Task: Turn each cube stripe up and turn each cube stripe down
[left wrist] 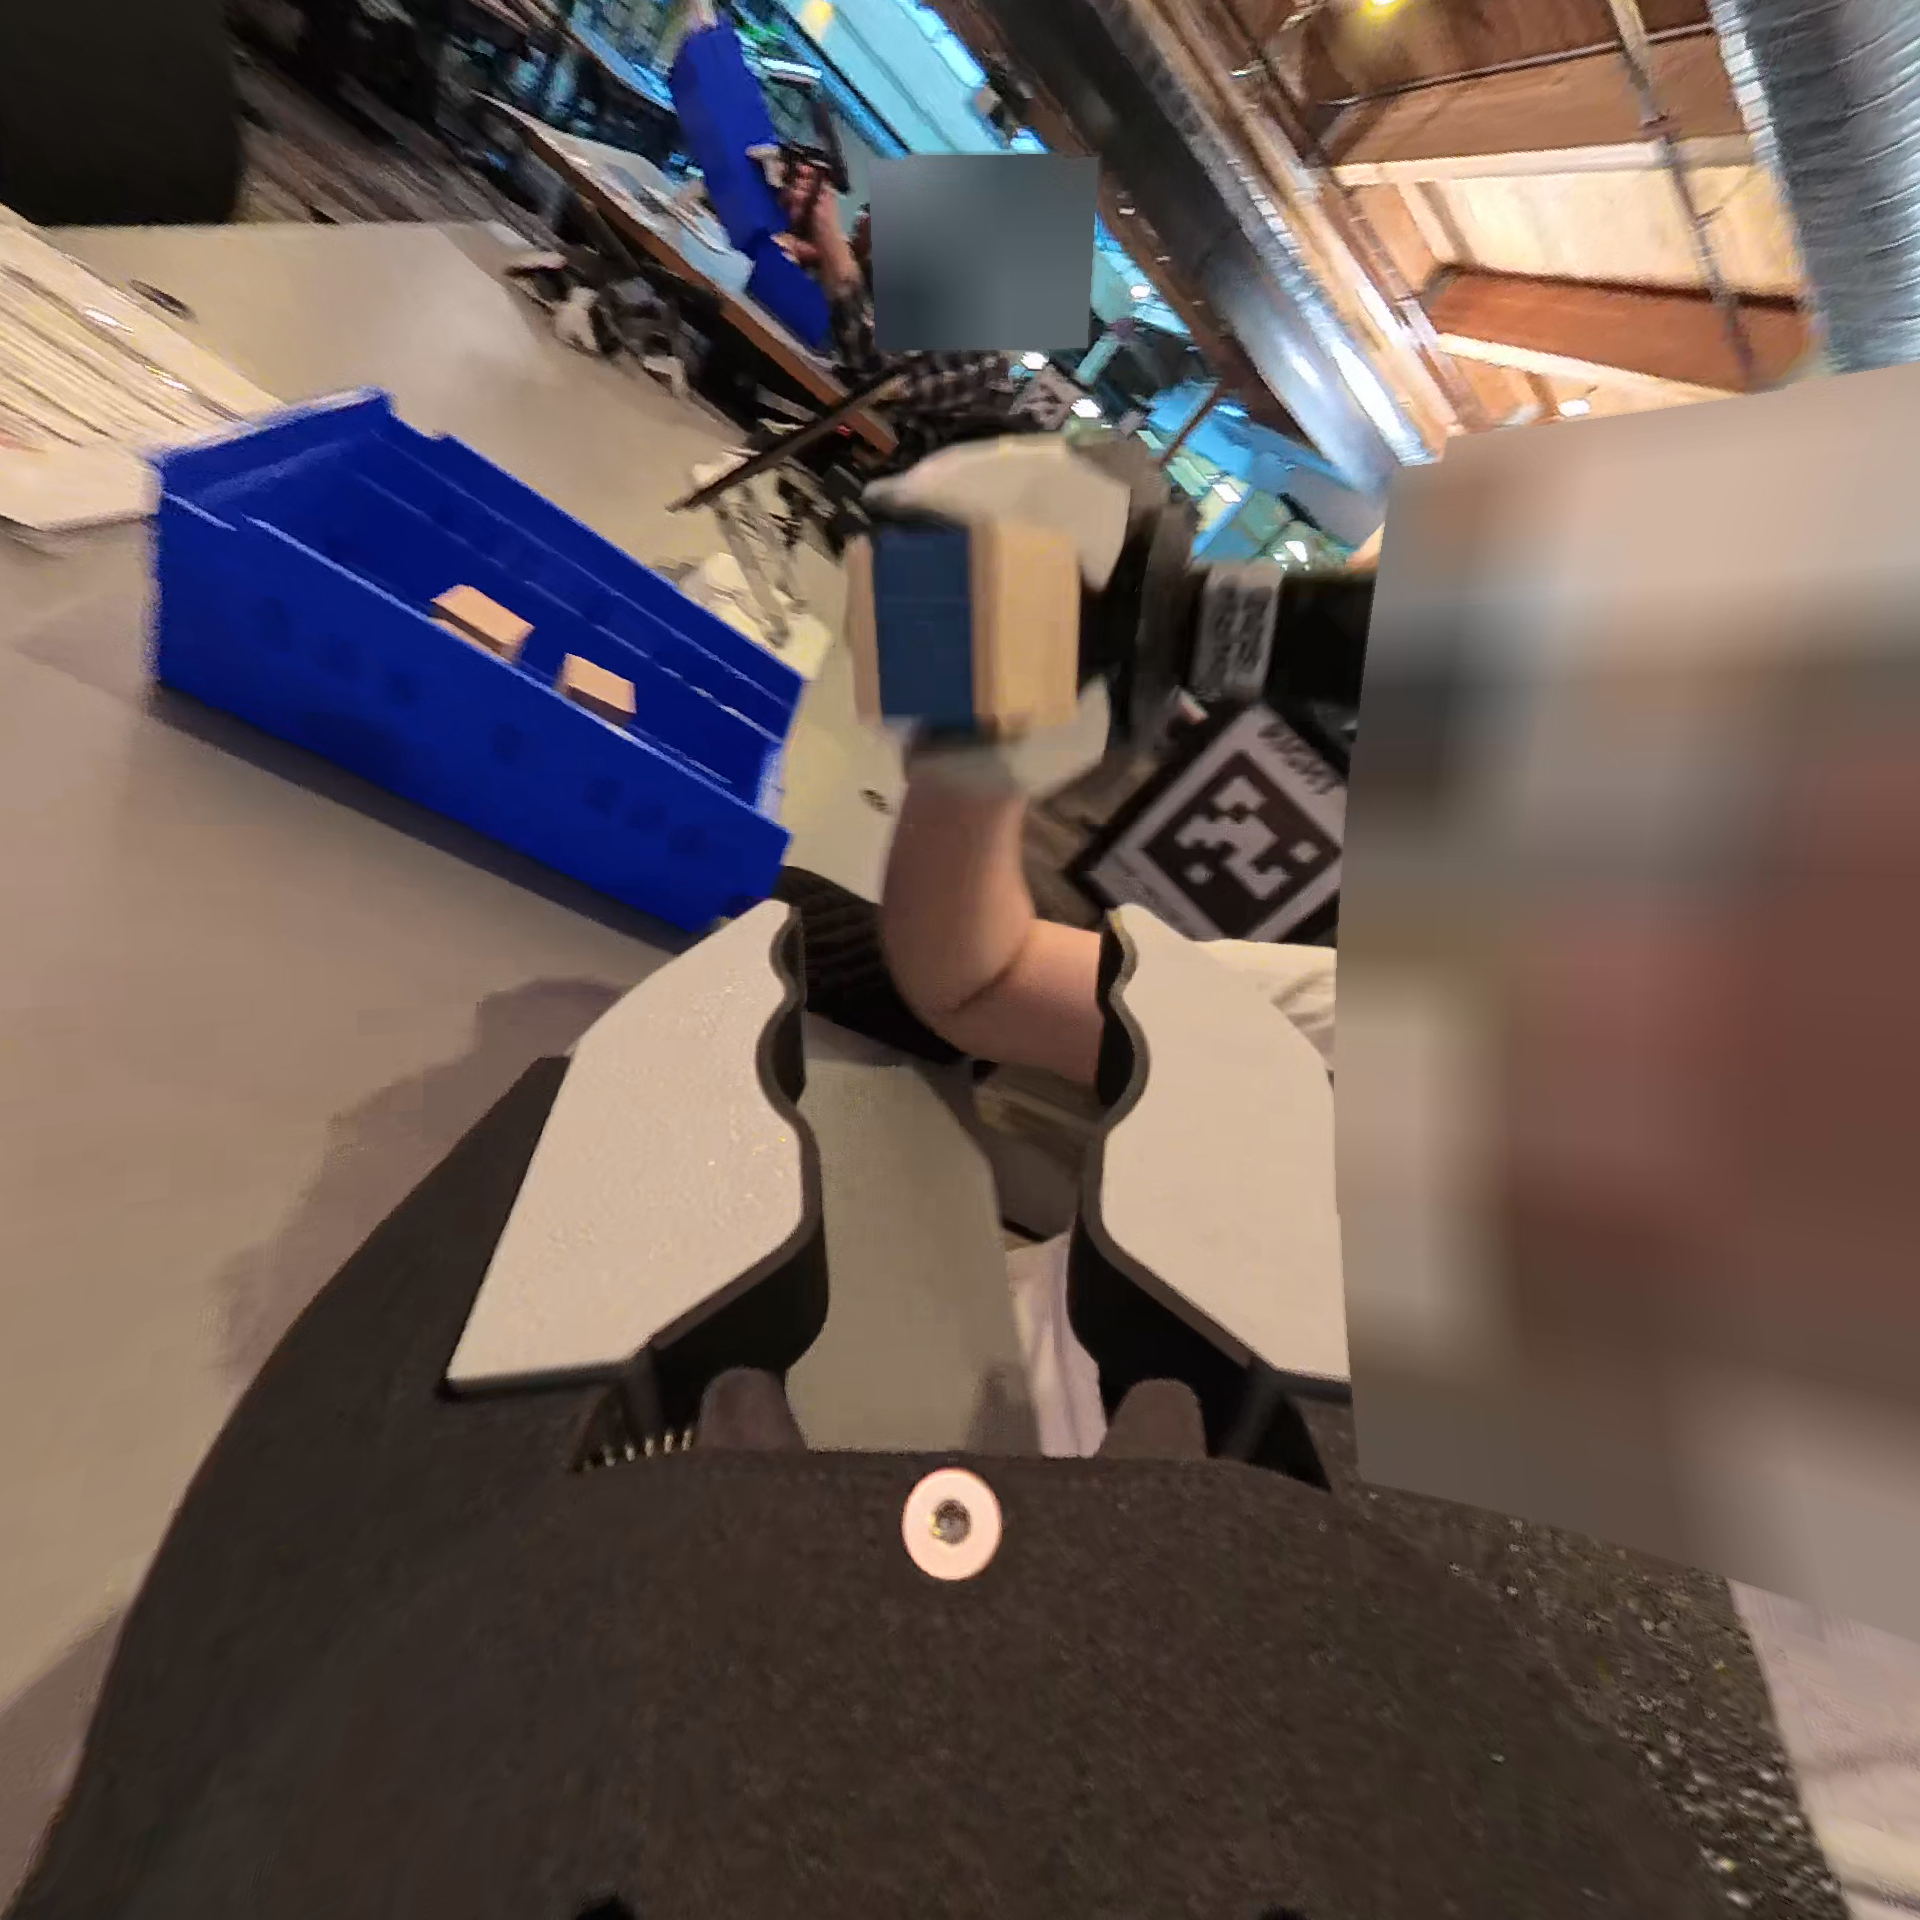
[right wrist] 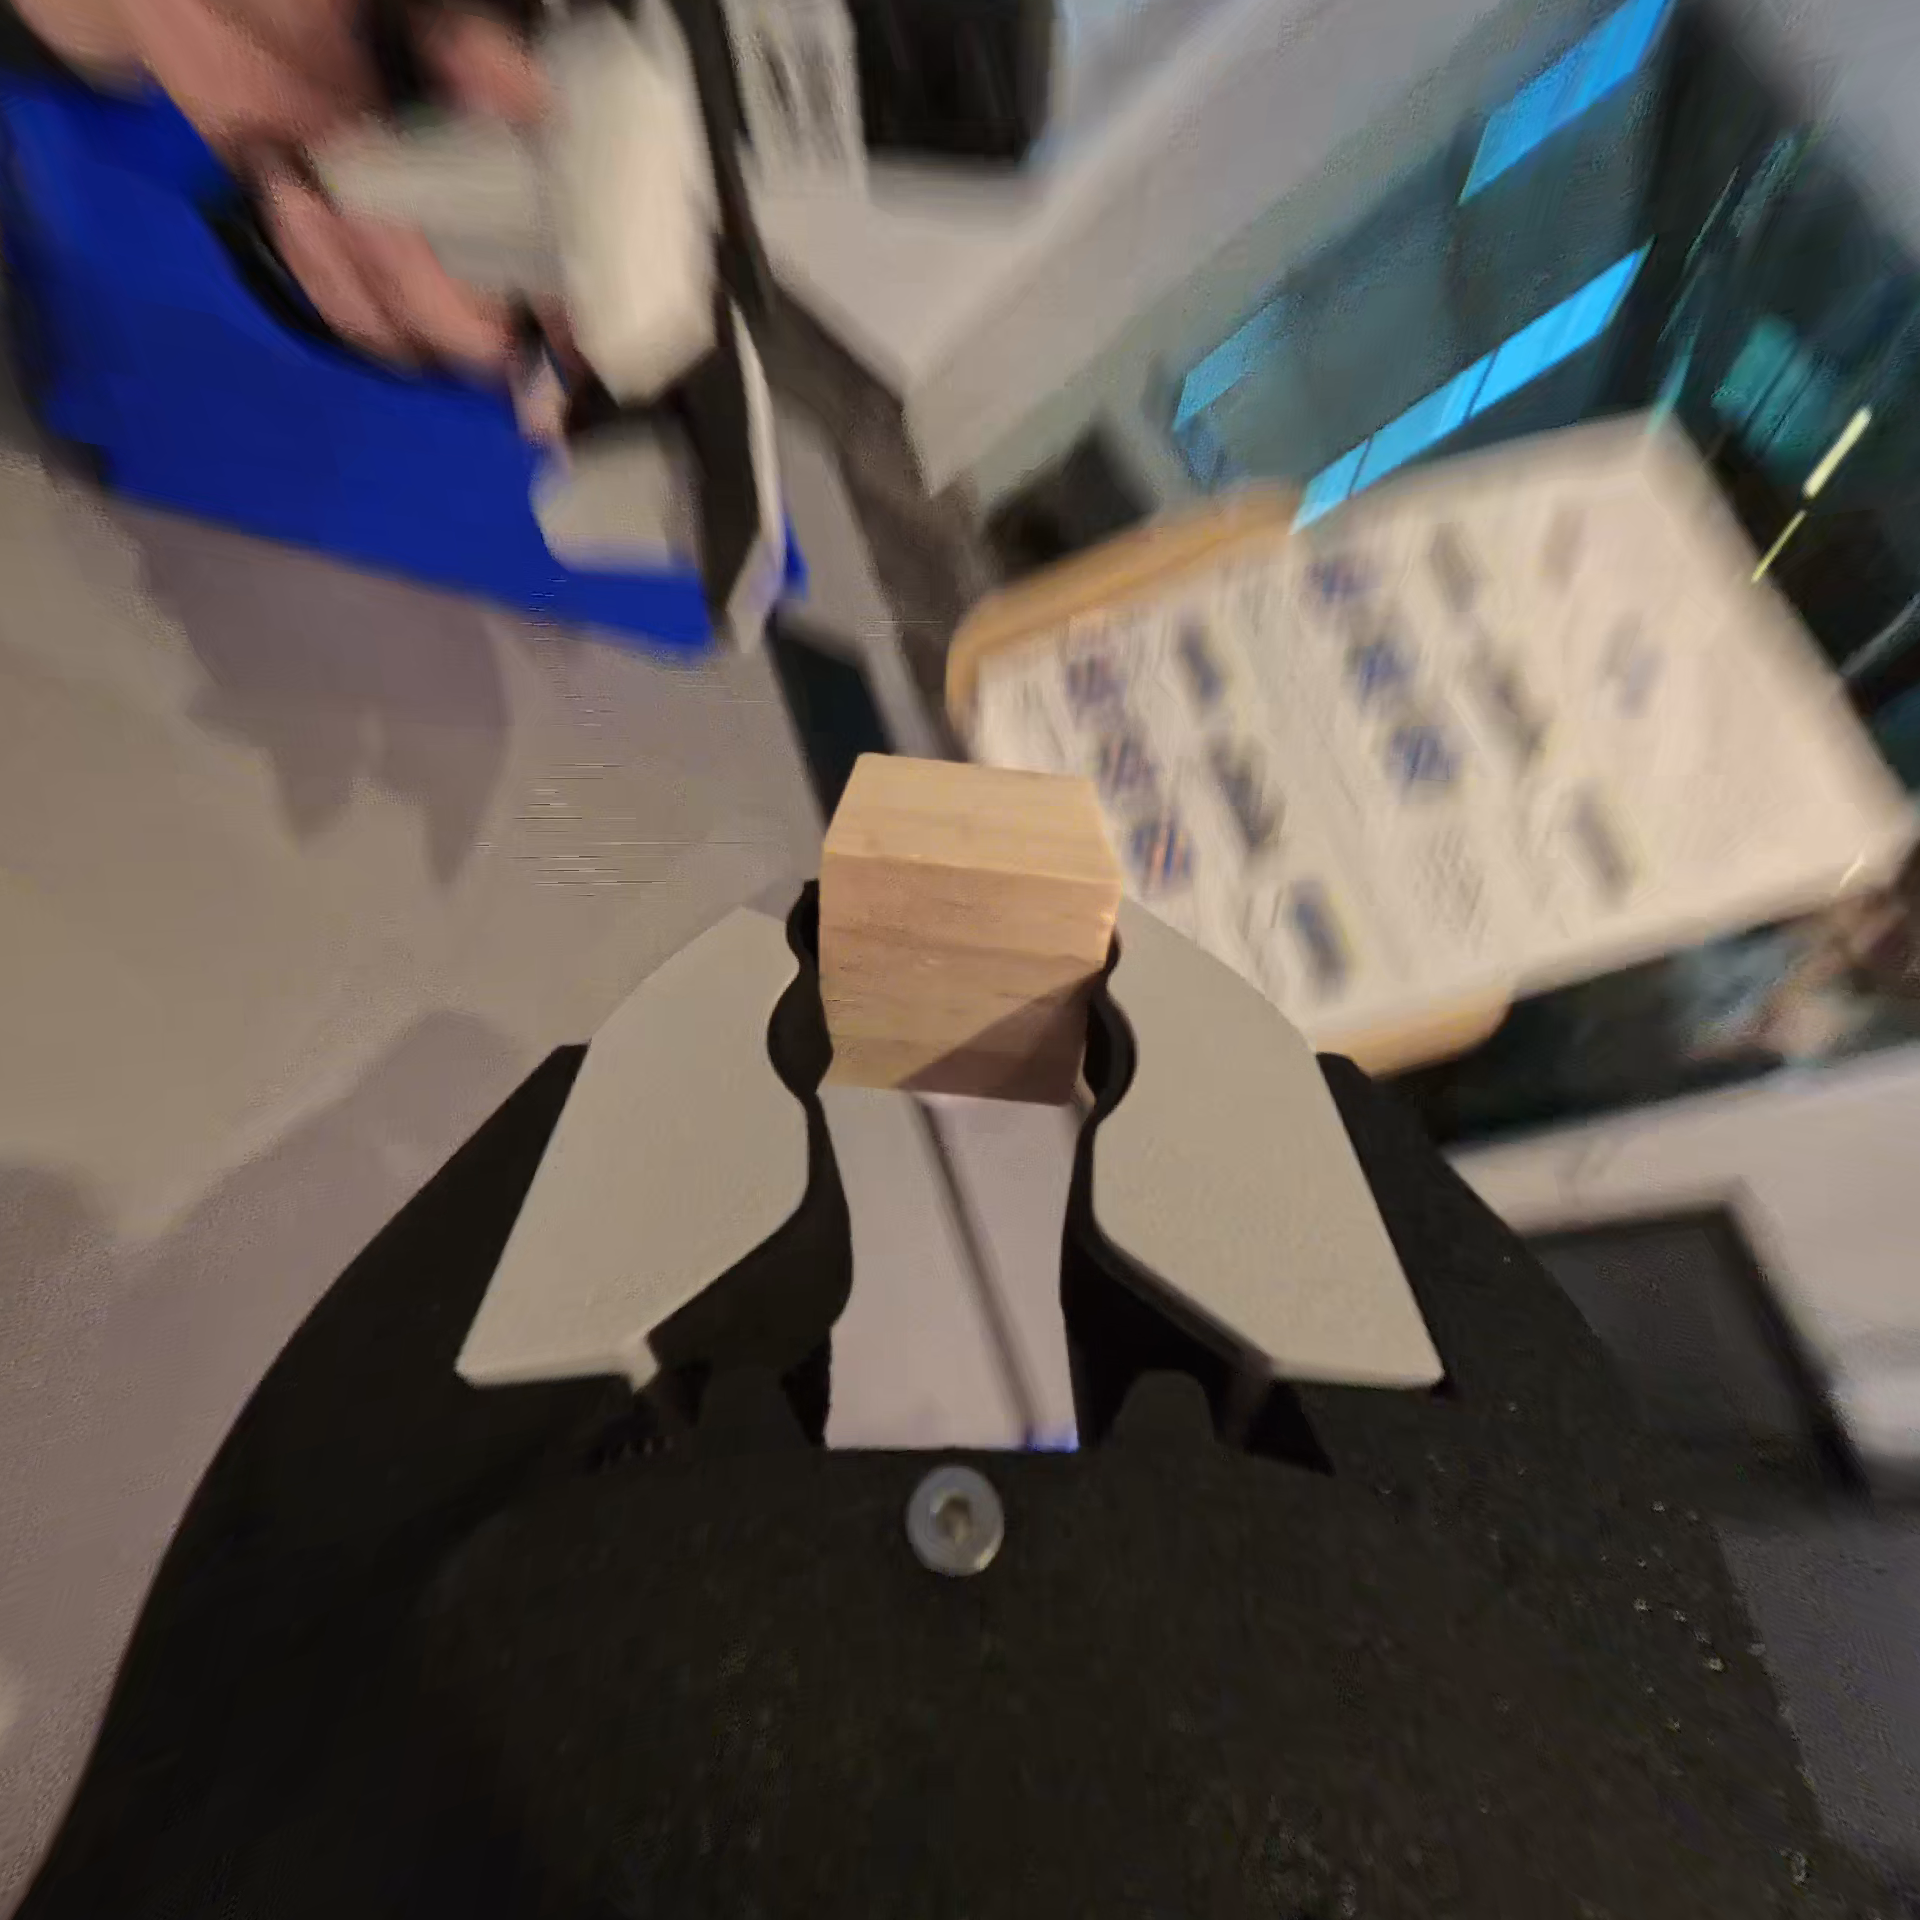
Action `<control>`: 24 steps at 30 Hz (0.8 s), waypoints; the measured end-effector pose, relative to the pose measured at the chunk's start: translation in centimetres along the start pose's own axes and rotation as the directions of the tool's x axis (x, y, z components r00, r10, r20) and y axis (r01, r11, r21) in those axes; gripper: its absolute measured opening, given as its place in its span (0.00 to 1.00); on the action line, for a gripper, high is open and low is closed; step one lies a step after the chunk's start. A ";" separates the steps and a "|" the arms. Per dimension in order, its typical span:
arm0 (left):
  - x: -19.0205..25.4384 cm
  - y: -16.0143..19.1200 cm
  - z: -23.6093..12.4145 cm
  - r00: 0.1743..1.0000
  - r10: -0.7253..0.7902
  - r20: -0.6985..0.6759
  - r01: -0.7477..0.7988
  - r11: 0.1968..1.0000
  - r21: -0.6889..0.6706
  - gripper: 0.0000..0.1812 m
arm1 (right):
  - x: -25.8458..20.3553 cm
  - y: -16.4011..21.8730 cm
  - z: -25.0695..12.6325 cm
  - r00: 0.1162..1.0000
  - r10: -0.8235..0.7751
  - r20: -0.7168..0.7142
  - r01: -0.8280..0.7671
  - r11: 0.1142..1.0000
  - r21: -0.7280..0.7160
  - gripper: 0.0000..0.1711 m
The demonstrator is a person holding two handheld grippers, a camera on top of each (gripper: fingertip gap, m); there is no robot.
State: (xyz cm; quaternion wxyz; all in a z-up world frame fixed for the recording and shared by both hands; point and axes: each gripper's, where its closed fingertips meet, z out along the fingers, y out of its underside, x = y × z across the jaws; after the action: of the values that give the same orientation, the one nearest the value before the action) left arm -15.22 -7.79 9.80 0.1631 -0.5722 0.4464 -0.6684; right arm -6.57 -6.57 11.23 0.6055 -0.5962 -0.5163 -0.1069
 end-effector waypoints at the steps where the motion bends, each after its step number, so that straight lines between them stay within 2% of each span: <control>1: -0.2 -0.1 -0.4 0.999 0.020 0.036 -0.020 1.000 0.000 0.29 | 1.3 3.2 -1.8 0.991 0.131 0.027 -0.126 0.981 -0.144 0.27; 3: -0.1 -0.1 -0.8 0.996 0.051 0.076 -0.050 0.999 -0.016 0.28 | 3.2 10.7 -5.7 0.913 0.406 -0.039 -0.389 0.838 -0.381 0.27; 5: 0.0 0.1 -0.9 0.993 0.070 0.098 -0.066 0.997 -0.043 0.28 | 3.3 18.5 -9.0 0.795 0.582 -0.171 -0.564 0.607 -0.559 0.27; 6: 0.0 0.3 -0.8 0.991 0.075 0.108 -0.069 0.996 -0.057 0.28 | 2.0 21.7 -10.1 0.705 0.679 -0.204 -0.627 0.463 -0.627 0.27; 8: 0.0 0.7 -0.7 0.990 0.081 0.119 -0.072 0.994 -0.079 0.28 | -1.5 25.9 -10.9 0.516 0.825 -0.232 -0.653 0.204 -0.729 0.27; 11: 0.1 0.9 -0.6 0.988 0.085 0.126 -0.073 0.993 -0.090 0.27 | -4.9 31.0 -11.0 0.410 0.846 -0.341 -0.585 -0.043 -0.810 0.28; 14: 0.2 1.0 -0.5 0.987 0.087 0.134 -0.074 0.993 -0.095 0.27 | -7.2 32.5 -9.6 0.343 0.873 -0.345 -0.537 -0.119 -0.835 0.28; 21: 0.9 1.2 -0.2 0.986 0.103 0.129 -0.089 0.990 -0.109 0.27 | -9.5 34.3 -10.0 0.392 0.814 -0.429 -0.424 -0.255 -0.869 0.28; 24: 1.3 1.2 -0.2 0.986 0.112 0.125 -0.099 0.989 -0.109 0.27 | -9.9 34.9 -10.0 0.387 0.803 -0.453 -0.414 -0.288 -0.864 0.28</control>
State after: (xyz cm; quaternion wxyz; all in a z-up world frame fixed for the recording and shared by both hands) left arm -16.18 -9.32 9.68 0.1976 -0.5977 0.4981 -0.5963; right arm 20.02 -10.41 -15.11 -0.0384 -0.9982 -0.0142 0.0445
